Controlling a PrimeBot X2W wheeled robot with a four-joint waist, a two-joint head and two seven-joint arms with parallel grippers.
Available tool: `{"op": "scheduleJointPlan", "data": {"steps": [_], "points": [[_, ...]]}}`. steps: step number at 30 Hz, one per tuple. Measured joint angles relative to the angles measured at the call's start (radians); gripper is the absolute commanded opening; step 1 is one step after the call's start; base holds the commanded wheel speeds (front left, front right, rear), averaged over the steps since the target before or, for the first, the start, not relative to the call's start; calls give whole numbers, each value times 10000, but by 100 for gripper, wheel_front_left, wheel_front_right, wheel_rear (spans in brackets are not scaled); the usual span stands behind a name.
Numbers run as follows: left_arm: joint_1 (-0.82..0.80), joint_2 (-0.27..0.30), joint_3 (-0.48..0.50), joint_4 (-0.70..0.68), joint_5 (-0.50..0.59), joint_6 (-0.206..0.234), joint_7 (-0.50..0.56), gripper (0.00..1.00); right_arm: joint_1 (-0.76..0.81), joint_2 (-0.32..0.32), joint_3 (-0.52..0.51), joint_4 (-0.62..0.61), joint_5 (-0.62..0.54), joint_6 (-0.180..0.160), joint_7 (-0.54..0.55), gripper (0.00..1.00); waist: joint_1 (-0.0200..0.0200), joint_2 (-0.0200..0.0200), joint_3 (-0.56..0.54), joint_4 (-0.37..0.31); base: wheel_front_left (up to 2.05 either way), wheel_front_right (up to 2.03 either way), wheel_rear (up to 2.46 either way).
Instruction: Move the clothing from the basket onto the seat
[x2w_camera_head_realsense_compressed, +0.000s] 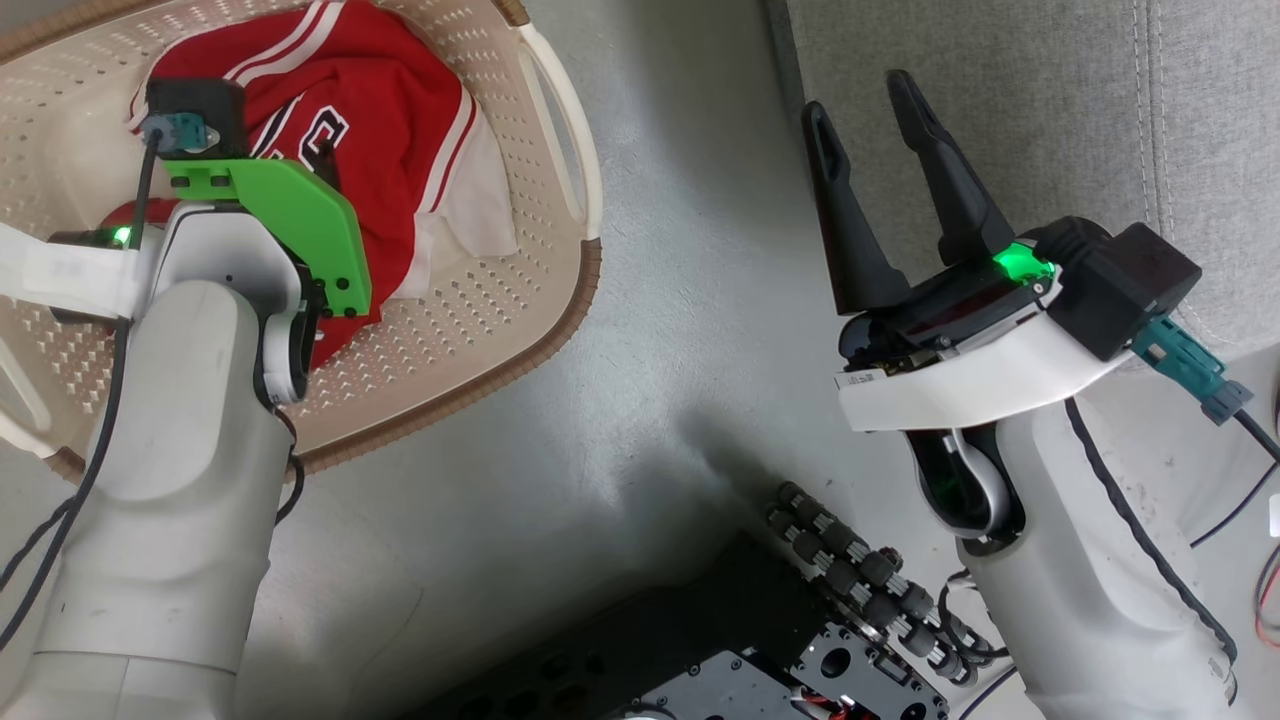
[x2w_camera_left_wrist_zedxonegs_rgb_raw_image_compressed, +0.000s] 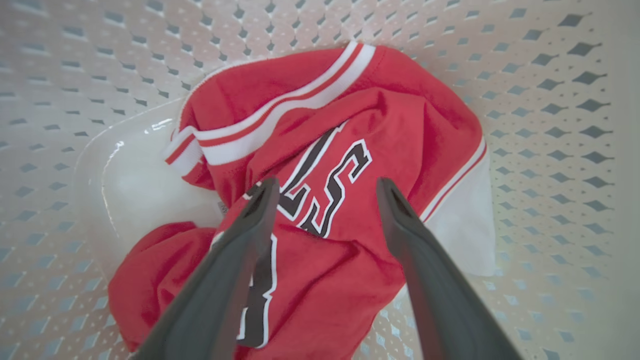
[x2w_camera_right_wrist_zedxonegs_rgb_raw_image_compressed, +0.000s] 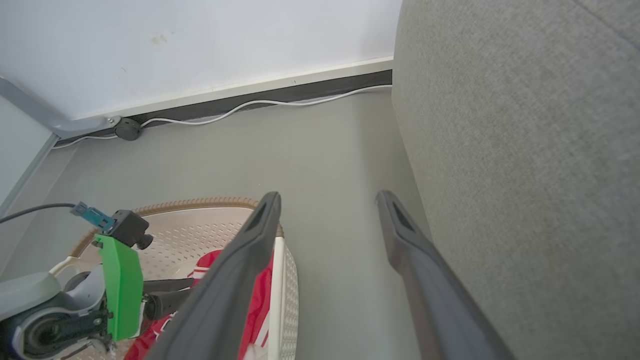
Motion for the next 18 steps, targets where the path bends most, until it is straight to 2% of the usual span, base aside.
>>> {"op": "scheduleJointPlan", "data": {"steps": [18], "points": [[6,-140,-121,823,-165,-174,107,100,221,8,-59,-117,-19,-6,0,100,0,0,126,165,0,0,0]]}}
